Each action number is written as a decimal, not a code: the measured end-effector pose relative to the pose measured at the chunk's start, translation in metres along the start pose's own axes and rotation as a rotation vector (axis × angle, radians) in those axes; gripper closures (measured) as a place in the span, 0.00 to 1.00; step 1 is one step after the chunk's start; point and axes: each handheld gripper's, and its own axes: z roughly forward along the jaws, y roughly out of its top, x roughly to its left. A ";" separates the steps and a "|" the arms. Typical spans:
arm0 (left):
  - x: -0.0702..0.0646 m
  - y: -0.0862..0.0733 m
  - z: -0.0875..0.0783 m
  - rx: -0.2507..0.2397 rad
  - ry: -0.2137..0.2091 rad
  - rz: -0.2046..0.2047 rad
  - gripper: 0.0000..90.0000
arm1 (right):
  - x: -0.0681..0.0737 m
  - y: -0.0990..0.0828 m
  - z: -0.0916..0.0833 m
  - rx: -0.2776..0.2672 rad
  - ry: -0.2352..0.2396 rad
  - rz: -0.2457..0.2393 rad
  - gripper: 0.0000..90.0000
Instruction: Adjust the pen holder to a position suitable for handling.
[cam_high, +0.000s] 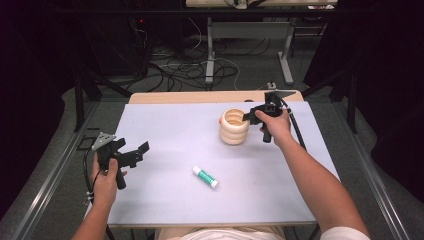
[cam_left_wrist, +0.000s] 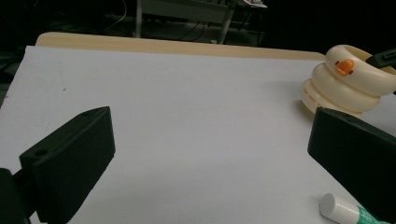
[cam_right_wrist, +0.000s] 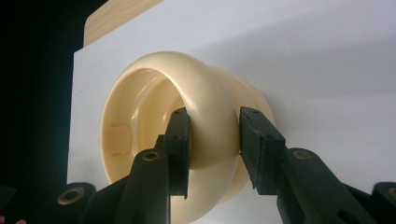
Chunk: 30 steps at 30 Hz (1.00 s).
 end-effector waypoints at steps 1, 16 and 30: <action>0.000 0.000 0.000 0.001 0.000 0.001 0.01 | 0.000 0.000 0.000 0.000 0.000 0.000 0.73; -0.001 0.000 0.000 -0.002 0.003 -0.002 0.01 | 0.020 -0.018 0.015 0.058 0.032 -0.058 0.72; -0.001 0.001 -0.001 -0.006 0.003 -0.003 0.01 | 0.036 -0.028 0.029 0.117 0.015 -0.099 0.72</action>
